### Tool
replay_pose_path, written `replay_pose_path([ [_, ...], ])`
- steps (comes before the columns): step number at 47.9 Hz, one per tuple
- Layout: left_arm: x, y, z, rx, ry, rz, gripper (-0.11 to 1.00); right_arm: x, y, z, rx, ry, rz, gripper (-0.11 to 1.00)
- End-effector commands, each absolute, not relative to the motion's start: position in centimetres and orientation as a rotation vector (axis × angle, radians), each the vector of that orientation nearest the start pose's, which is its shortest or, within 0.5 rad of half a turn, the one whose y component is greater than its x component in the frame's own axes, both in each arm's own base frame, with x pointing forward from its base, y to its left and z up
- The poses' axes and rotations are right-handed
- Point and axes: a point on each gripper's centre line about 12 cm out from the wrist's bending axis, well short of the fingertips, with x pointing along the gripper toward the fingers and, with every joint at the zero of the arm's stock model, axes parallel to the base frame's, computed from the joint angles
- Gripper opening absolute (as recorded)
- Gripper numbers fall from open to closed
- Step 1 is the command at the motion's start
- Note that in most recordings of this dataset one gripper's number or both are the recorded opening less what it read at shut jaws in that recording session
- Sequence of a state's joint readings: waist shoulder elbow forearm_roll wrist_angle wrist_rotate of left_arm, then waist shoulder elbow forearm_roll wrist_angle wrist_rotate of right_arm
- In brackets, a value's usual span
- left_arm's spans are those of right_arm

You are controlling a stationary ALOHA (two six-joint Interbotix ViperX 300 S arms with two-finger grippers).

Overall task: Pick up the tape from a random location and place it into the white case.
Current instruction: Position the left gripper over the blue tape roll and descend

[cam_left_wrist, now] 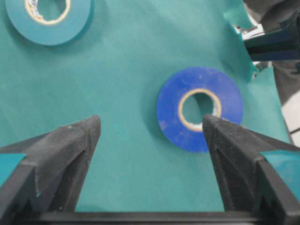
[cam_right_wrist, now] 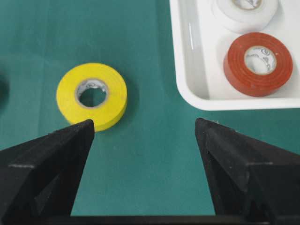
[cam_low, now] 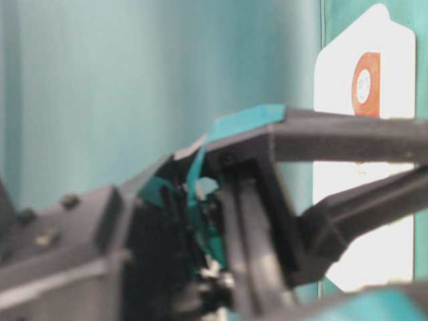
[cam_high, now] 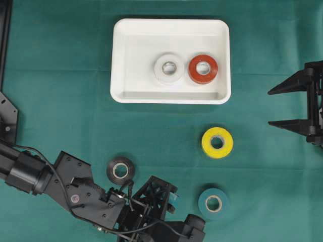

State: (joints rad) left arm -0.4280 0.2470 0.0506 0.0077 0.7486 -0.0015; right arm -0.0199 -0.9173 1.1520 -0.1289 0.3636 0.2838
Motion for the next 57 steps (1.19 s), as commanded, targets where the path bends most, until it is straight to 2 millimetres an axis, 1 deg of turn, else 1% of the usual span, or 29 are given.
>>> replay_pose_path([
  [1, 43.7, -20.0, 21.7, 0.227, 0.993, -0.391, 0.86, 19.1, -0.9, 22.9, 0.148, 0.568, -0.110, 0.82],
  [7, 44.0, -20.2, 19.5, 0.235, 1.015, -0.392, 0.86, 19.1, -0.9, 22.8, 0.146, 0.572, -0.109, 0.82],
  [14, 44.4, -20.3, 17.3, 0.244, 1.029, -0.394, 0.86, 19.1, -0.9, 22.7, 0.137, 0.574, -0.109, 0.82],
  [23, 44.8, -20.5, 15.2, 0.267, 1.043, -0.404, 0.86, 19.2, -1.0, 22.4, 0.129, 0.590, -0.113, 0.82],
  [37, 44.9, -20.5, 13.3, 0.277, 1.080, -0.403, 0.86, 19.3, -1.0, 22.2, 0.125, 0.599, -0.112, 0.82],
  [54, 44.8, -20.4, 11.8, 0.298, 1.109, -0.410, 0.86, 19.3, -1.0, 22.1, 0.119, 0.599, -0.113, 0.82],
  [57, 44.8, -20.4, 11.8, 0.298, 1.109, -0.410, 0.86, 19.3, -1.0, 22.2, 0.117, 0.598, -0.112, 0.82],
])
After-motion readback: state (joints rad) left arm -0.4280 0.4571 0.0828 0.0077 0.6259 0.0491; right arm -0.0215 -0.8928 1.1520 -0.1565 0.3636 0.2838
